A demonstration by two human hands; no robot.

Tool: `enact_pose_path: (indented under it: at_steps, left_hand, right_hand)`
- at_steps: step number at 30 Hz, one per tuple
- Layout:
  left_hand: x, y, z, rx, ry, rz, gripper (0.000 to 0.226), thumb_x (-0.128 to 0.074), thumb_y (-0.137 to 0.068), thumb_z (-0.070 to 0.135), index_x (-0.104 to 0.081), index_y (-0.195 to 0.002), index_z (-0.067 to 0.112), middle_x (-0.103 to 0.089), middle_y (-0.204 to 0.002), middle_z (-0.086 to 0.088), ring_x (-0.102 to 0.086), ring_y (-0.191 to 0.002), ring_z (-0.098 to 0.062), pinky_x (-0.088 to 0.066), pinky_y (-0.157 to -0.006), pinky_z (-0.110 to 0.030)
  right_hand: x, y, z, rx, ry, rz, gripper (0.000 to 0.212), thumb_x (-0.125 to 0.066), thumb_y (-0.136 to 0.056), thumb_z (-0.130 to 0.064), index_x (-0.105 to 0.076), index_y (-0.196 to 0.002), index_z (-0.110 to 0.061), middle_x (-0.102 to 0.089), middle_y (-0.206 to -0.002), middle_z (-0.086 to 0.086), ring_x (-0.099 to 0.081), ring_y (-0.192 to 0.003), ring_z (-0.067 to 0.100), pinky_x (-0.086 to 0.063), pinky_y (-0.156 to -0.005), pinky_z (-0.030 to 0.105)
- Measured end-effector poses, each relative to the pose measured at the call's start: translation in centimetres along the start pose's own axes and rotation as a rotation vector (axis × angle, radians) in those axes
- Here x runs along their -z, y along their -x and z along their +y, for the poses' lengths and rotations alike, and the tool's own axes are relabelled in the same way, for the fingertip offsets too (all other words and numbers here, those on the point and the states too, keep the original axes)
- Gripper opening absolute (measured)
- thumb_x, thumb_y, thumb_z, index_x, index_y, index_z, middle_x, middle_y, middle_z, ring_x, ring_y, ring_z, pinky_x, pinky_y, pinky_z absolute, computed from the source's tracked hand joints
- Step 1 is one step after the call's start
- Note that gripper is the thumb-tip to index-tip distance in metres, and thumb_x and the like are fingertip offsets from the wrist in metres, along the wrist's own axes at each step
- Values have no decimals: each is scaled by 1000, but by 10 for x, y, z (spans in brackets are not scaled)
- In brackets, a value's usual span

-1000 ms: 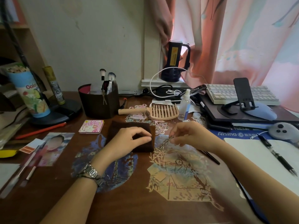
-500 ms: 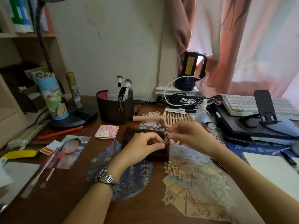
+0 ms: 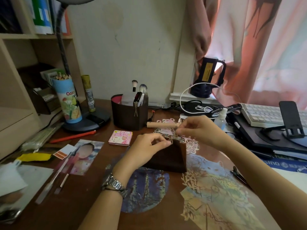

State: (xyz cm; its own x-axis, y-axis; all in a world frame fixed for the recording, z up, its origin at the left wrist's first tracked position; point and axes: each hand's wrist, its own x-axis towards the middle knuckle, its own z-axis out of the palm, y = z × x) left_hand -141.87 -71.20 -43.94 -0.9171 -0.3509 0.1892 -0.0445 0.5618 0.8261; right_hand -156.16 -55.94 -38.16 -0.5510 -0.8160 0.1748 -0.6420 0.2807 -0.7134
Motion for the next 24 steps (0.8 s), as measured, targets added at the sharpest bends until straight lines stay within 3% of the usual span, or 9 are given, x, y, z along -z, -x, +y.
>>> enact_pose_path:
  at_steps: [3,6,9,16,19,22,24]
  left_hand:
    - [8,0,-10,51,-116,60,21,-61,-86,48,-69,-86,29,-67,-87,11,-60,-85,-1,-48,-76,-27]
    - [12,0,-16,69,-336,50,12,-63,-86,42,-68,-89,31,-63,-94,14,-57,-92,-5,-50,-83,-33]
    - [14,0,-18,50,-430,24,8,-63,-88,34,-69,-89,28,-62,-97,9,-55,-97,-11,-49,-86,-35]
    - [22,-1,-25,46,-398,57,11,-63,-88,33,-70,-89,25,-60,-96,8,-53,-96,-11,-47,-87,-36]
    - [25,-2,-28,56,-360,67,9,-64,-88,33,-70,-90,27,-60,-98,8,-53,-97,-12,-48,-87,-36]
    - [25,-3,-29,64,-343,58,11,-64,-87,34,-69,-95,29,-61,-102,8,-54,-100,-12,-48,-88,-36]
    - [25,-4,-29,63,-346,54,14,-64,-87,35,-69,-98,29,-61,-103,7,-54,-101,-13,-48,-88,-36]
  right_hand:
    - [3,-12,-10,18,-1,12,12,-73,-79,-25,-69,-80,-14,-69,-70,2,-57,-55,5,-44,-56,20]
    - [3,-30,-24,56,55,20,13,-73,-79,-26,-69,-80,-14,-73,-80,4,-68,-73,19,-56,-72,34]
    - [2,-52,-42,97,109,10,15,-71,-81,-26,-68,-84,-12,-71,-83,5,-68,-77,20,-58,-78,40]
    - [-14,-110,-79,166,217,-10,24,-73,-79,-27,-70,-85,-5,-71,-89,8,-65,-84,24,-51,-82,39]
    - [-22,-130,-93,179,240,-19,26,-75,-78,-24,-69,-85,0,-71,-90,11,-60,-76,20,-50,-75,35]
    - [-28,-147,-103,197,298,-28,17,-75,-78,-22,-65,-73,-10,-70,-89,11,-55,-65,13,-45,-60,24]
    - [-32,-158,-106,204,334,-10,17,-76,-77,-22,-64,-69,-14,-71,-89,8,-62,-72,19,-50,-66,30]
